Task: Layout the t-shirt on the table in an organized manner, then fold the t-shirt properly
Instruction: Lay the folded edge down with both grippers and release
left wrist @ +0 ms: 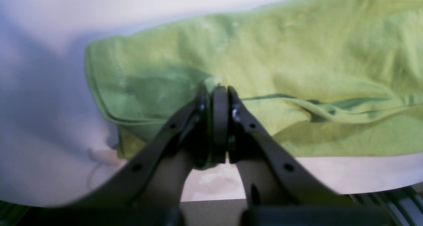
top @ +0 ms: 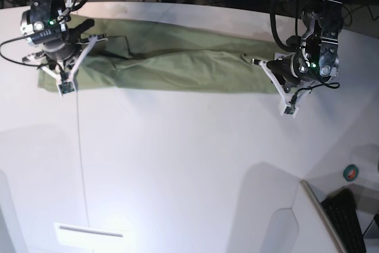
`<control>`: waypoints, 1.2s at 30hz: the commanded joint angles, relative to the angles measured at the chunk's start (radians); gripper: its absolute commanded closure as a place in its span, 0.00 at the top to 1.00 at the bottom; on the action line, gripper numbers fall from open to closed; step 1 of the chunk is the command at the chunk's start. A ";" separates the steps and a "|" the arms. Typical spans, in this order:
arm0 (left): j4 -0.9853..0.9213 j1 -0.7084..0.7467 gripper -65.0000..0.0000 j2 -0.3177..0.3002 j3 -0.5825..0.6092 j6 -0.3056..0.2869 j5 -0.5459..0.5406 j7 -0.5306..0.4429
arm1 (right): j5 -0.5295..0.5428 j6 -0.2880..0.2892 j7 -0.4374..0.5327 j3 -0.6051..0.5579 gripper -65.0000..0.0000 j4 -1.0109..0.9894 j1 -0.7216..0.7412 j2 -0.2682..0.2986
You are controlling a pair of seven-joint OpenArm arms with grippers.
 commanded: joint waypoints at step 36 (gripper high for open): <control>0.078 0.027 0.00 -0.024 -0.003 -0.002 -0.001 -0.007 | 0.000 -0.007 -0.026 0.048 0.00 0.082 -0.060 -0.089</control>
